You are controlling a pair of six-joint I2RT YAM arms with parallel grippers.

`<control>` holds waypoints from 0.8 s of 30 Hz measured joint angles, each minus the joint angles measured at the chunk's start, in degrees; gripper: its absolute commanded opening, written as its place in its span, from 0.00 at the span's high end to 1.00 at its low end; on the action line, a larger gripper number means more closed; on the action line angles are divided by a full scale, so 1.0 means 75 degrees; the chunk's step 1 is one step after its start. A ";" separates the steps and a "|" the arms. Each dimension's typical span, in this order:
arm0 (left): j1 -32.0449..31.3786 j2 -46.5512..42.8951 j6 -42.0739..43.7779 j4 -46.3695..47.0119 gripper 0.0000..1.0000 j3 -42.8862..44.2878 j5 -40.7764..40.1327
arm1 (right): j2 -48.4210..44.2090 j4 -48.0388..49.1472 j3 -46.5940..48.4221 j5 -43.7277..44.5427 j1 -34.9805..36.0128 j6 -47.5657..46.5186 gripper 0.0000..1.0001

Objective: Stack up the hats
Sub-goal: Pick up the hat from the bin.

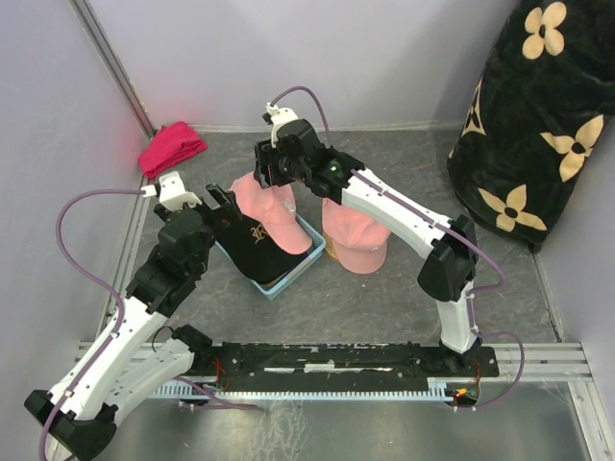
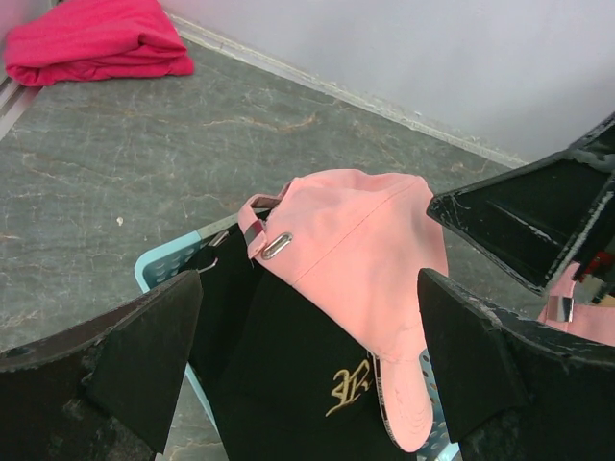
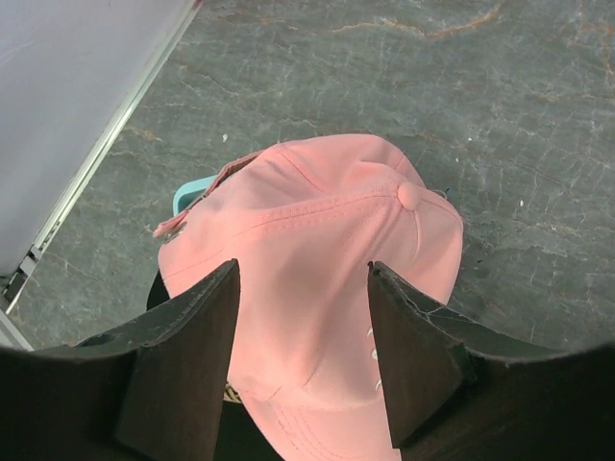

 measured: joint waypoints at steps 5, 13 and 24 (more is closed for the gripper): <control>0.0029 -0.0119 -0.0003 -0.0003 0.01 -0.0117 0.0015 | 0.0367 -0.0140 0.0236 0.0070 0.0000 0.0096 0.38; 0.0058 -0.0265 -0.0003 -0.0003 0.01 -0.0184 0.0038 | 0.0577 -0.0271 0.0321 0.0329 -0.0009 0.0233 0.42; 0.0099 -0.0335 -0.0003 0.0003 0.01 -0.0289 0.0073 | 0.0577 -0.0058 0.0192 0.0216 -0.0254 0.0647 0.51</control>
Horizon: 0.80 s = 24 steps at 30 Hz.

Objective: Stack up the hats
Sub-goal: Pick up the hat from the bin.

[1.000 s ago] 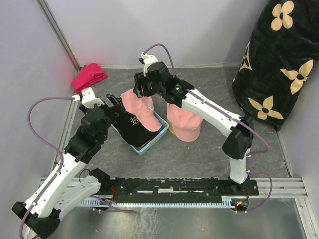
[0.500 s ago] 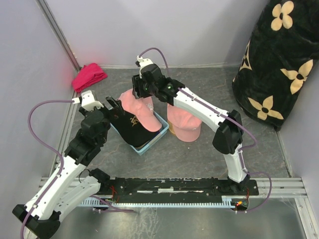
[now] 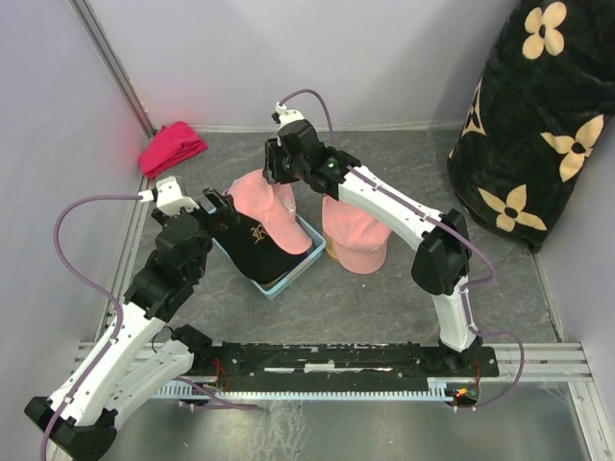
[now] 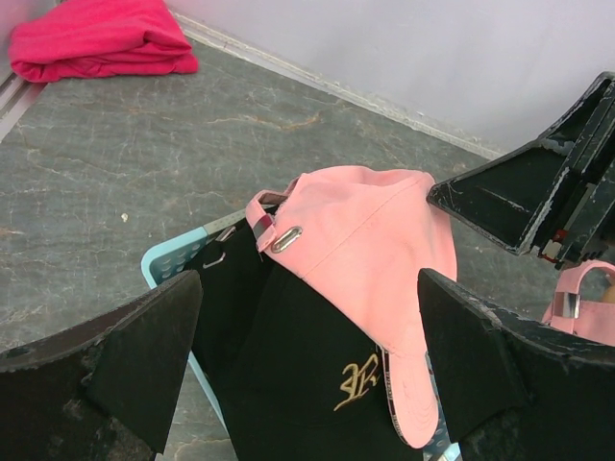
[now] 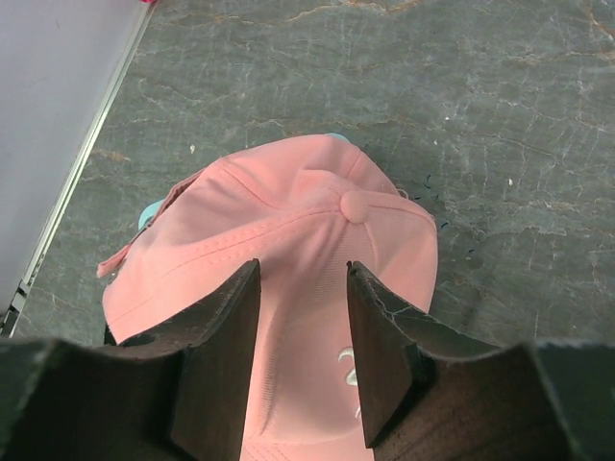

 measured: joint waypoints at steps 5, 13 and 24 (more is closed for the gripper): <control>0.0015 0.0000 -0.0006 -0.0003 0.01 -0.0023 0.0026 | 0.0000 0.0029 -0.0163 -0.0122 -0.0085 0.0157 0.57; 0.0015 0.0000 -0.0023 -0.0003 0.01 -0.0029 0.0134 | 0.0003 0.0195 -0.0245 -0.0417 -0.0099 0.0318 0.79; 0.0090 0.0000 -0.0026 0.0000 0.01 -0.0157 0.0146 | 0.0058 0.0329 -0.0245 -0.0589 -0.0099 0.0361 0.99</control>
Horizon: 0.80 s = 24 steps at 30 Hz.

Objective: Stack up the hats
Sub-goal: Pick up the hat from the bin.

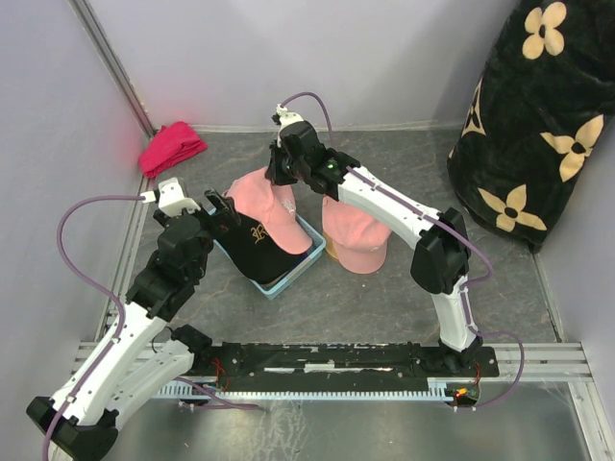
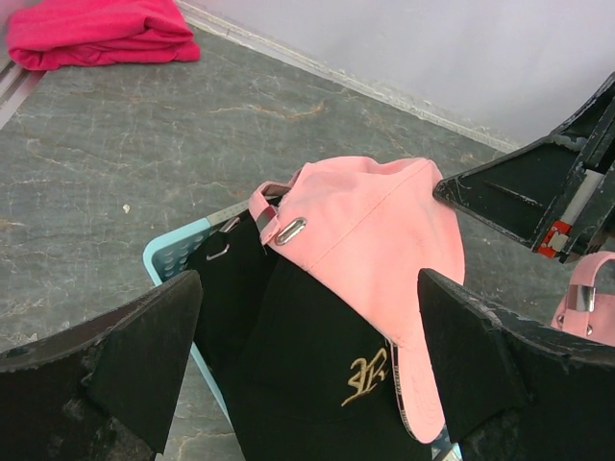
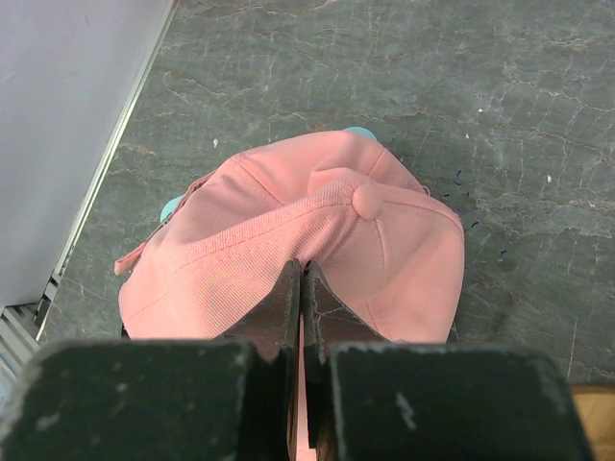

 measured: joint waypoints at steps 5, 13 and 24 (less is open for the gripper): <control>0.0061 0.0000 0.0000 0.0000 0.01 -0.0061 0.0020 | -0.0003 0.0087 -0.0044 -0.0015 0.0003 -0.0067 0.99; 0.0111 0.0003 0.0000 0.0000 0.01 -0.0070 0.0047 | -0.0338 0.0306 -0.0358 0.0050 0.0099 -0.0411 0.99; 0.0163 0.0012 -0.0017 0.0000 0.01 -0.0096 0.0052 | -0.1311 0.0583 -0.0522 0.0128 0.0326 -0.0833 0.99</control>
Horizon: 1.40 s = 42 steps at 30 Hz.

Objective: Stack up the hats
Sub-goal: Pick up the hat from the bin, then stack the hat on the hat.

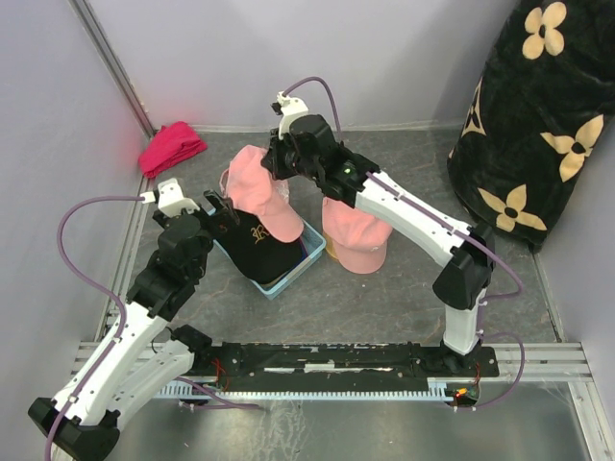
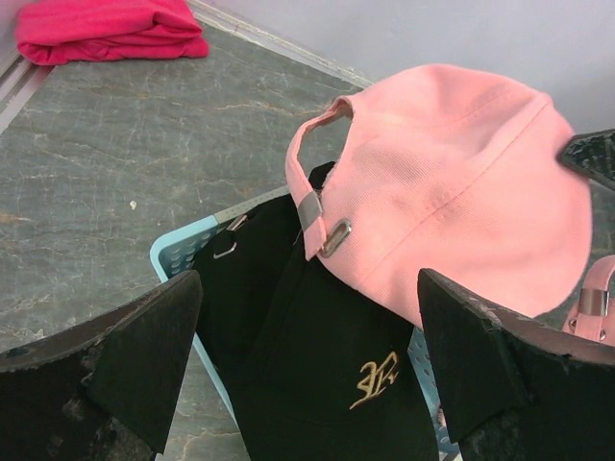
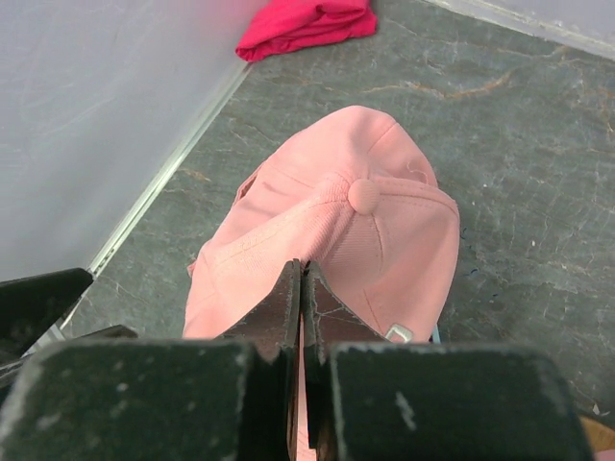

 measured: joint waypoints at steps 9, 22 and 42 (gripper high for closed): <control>0.0026 -0.0023 -0.0166 -0.0003 0.01 0.0000 -0.0003 | -0.0449 0.0047 -0.0009 0.0079 0.0178 -0.0175 0.99; 0.0026 -0.0376 -0.0192 -0.0026 0.01 0.0003 -0.0035 | -0.1064 -0.0006 0.0300 0.0303 0.0393 -0.0291 0.99; 0.0047 -0.0635 -0.0335 -0.0029 0.00 0.0705 0.0428 | -0.3249 -0.0851 0.0612 0.2264 0.0711 -0.1061 0.99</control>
